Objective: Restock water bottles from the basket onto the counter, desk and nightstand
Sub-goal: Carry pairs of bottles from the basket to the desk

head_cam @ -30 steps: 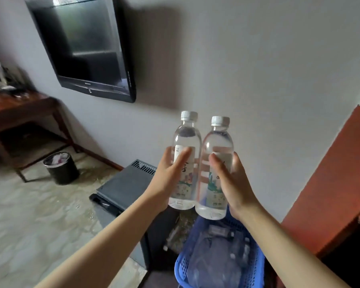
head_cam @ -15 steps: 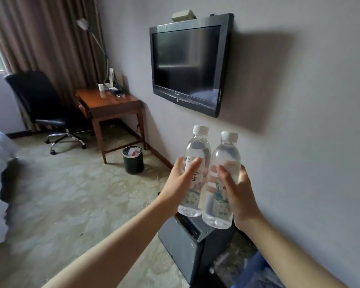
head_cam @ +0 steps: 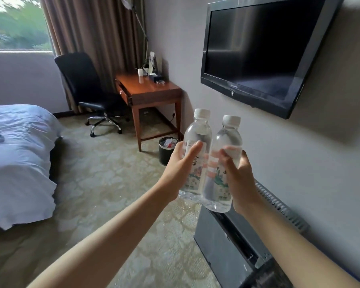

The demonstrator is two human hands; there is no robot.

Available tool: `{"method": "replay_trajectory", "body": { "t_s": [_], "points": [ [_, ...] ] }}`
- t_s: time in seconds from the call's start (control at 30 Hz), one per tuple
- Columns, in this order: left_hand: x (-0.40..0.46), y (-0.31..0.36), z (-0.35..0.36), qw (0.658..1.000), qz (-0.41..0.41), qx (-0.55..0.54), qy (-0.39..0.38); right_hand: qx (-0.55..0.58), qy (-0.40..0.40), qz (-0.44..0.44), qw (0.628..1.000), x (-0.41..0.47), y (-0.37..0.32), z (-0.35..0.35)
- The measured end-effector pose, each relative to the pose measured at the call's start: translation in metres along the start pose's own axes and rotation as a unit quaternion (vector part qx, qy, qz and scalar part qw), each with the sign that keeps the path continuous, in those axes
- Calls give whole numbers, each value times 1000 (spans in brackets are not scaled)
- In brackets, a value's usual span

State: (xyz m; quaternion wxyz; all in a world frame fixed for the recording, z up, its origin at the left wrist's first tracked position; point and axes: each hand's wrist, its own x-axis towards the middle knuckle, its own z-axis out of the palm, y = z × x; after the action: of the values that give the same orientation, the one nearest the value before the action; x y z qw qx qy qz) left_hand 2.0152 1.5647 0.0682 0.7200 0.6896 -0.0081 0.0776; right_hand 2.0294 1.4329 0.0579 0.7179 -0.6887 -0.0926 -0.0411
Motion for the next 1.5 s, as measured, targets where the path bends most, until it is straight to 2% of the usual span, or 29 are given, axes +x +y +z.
{"method": "replay_trajectory", "body": {
  "t_s": [0.13, 0.53, 0.77, 1.13, 1.5],
  "points": [
    [36, -10, -28, 1000, -6, 0, 27, -12, -29, -1, 1000, 39, 16, 28],
    [178, -25, -89, 997, -12, -6, 80, 55, -118, 5, 992, 190, 44, 93],
    [261, -38, -157, 995, -13, -15, 97, 53, -147, 21, 987, 279, 73, 159],
    [428, -56, -325, 998, -28, -31, 36, 62, -143, 31, 987, 435, 107, 319],
    [588, -76, -420, 1000, -15, -19, 11, 54, -133, 12, 990, 589, 148, 416]
  ]
}}
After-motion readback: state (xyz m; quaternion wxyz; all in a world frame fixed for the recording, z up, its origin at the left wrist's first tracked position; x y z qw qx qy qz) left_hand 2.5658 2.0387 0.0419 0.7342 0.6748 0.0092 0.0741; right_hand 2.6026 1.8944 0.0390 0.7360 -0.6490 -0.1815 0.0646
